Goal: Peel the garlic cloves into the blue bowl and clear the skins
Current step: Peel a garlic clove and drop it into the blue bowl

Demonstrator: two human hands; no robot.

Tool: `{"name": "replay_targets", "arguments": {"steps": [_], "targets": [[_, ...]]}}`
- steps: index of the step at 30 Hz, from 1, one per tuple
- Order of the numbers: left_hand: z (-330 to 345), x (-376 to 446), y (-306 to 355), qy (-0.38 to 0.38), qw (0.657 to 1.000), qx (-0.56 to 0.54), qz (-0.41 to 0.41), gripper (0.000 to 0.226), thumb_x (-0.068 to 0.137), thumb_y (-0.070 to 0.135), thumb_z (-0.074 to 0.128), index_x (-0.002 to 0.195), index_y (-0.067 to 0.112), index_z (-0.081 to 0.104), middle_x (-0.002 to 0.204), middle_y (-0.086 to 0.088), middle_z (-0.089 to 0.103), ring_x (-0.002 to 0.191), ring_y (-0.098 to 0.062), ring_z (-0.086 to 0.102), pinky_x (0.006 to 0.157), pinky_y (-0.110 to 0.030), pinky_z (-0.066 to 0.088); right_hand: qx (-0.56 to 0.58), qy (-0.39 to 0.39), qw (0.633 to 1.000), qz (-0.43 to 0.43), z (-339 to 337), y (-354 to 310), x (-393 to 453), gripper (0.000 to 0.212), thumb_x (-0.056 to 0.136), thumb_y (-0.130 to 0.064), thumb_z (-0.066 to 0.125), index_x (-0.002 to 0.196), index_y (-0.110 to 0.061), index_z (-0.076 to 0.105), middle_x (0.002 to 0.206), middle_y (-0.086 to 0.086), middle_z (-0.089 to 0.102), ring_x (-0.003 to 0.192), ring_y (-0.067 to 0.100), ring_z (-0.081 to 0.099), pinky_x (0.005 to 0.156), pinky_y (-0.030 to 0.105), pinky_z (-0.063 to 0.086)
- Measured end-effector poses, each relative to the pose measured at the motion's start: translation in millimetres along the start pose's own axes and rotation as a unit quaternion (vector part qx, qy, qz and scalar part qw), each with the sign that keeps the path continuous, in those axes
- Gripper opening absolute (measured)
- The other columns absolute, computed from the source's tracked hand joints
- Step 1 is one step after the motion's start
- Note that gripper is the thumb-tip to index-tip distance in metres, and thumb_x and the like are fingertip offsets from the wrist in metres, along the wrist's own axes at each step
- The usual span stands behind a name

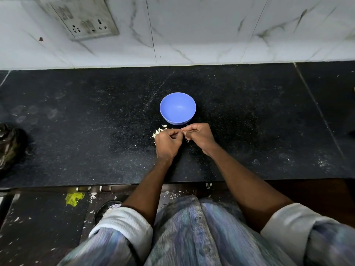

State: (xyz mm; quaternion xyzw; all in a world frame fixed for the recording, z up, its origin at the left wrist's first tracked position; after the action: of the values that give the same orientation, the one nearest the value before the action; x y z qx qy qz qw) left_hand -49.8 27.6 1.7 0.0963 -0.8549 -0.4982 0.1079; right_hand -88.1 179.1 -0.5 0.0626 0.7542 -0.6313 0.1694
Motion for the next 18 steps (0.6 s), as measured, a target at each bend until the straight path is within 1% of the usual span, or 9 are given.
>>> {"name": "replay_targets", "arguments": {"steps": [3, 5, 7, 10, 12, 16, 18], "targets": [[1.2, 0.0, -0.5, 0.012, 1.000, 0.005, 0.005, 0.021, 0.085, 0.026, 0.071, 0.071, 0.010, 0.075, 0.063, -0.004, 0.069, 0.062, -0.028, 0.067, 0.059, -0.042, 0.054, 0.010, 0.015, 1.000, 0.002, 0.6, -2.0, -1.4, 0.016, 0.088, 0.003, 0.071, 0.094, -0.009, 0.080, 0.086, 0.013, 0.078, 0.068, 0.015, 0.065, 0.069, 0.028, 0.058], [1.2, 0.8, -0.1, 0.027, 1.000, 0.001, 0.009, 0.022, 0.085, 0.025, 0.071, 0.069, 0.009, 0.074, 0.062, -0.005, 0.067, 0.060, -0.029, 0.064, 0.058, -0.043, 0.052, 0.012, 0.021, 1.000, 0.000, 1.1, -4.5, -2.0, 0.017, 0.087, 0.004, 0.071, 0.093, -0.009, 0.080, 0.086, 0.011, 0.079, 0.067, 0.014, 0.065, 0.069, 0.027, 0.058], [-0.2, 0.4, 3.0, 0.033, 0.999, 0.000, 0.019, 0.018, 0.086, 0.022, 0.074, 0.072, 0.012, 0.077, 0.063, -0.002, 0.070, 0.059, -0.025, 0.065, 0.058, -0.042, 0.053, 0.018, 0.021, 1.000, 0.000, 0.5, -5.6, -2.4, 0.017, 0.087, 0.005, 0.071, 0.095, -0.007, 0.080, 0.085, 0.012, 0.078, 0.066, 0.013, 0.065, 0.068, 0.025, 0.057], [-0.3, -0.6, 5.4, 0.025, 0.999, 0.007, 0.041, 0.008, 0.090, 0.019, 0.078, 0.088, 0.016, 0.085, 0.077, 0.004, 0.078, 0.066, -0.012, 0.070, 0.063, -0.038, 0.057, 0.032, 0.022, 0.999, 0.007, -1.8, -4.2, -3.7, 0.019, 0.086, 0.008, 0.070, 0.097, -0.004, 0.079, 0.080, 0.010, 0.077, 0.065, 0.010, 0.065, 0.068, 0.024, 0.057], [0.2, -1.4, 5.5, 0.020, 0.999, 0.007, 0.040, 0.009, 0.090, 0.020, 0.077, 0.092, 0.017, 0.085, 0.080, 0.004, 0.078, 0.069, -0.011, 0.071, 0.064, -0.038, 0.058, 0.037, 0.020, 0.999, 0.007, -1.9, -3.0, -4.3, 0.017, 0.086, 0.008, 0.070, 0.098, -0.001, 0.079, 0.078, 0.008, 0.077, 0.064, 0.010, 0.064, 0.067, 0.025, 0.056], [0.8, -1.1, 6.2, 0.022, 0.999, 0.010, 0.033, 0.013, 0.086, 0.023, 0.074, 0.083, 0.015, 0.083, 0.073, 0.002, 0.075, 0.064, -0.016, 0.068, 0.061, -0.040, 0.056, 0.035, 0.021, 0.999, 0.004, -1.2, -2.3, -3.7, 0.014, 0.088, 0.005, 0.071, 0.096, -0.002, 0.079, 0.084, 0.012, 0.078, 0.064, 0.011, 0.063, 0.066, 0.027, 0.057], [0.3, -1.0, 7.4, 0.024, 0.999, 0.014, 0.038, 0.015, 0.086, 0.024, 0.072, 0.080, 0.014, 0.082, 0.072, 0.002, 0.074, 0.064, -0.015, 0.067, 0.061, -0.040, 0.055, 0.033, 0.021, 0.999, 0.004, -1.7, -3.0, -3.7, 0.014, 0.088, 0.005, 0.071, 0.096, -0.003, 0.079, 0.085, 0.012, 0.078, 0.065, 0.012, 0.064, 0.067, 0.027, 0.057]]}}
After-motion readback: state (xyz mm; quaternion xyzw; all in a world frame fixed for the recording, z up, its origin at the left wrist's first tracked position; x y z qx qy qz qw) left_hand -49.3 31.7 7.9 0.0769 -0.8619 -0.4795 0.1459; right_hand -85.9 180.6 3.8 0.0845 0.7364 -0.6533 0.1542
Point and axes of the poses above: each hand's wrist, its own x-axis towards the middle knuckle, its own z-axis out of the palm, y = z × x, the point moved 4 cm from there along x, towards the middle knuckle
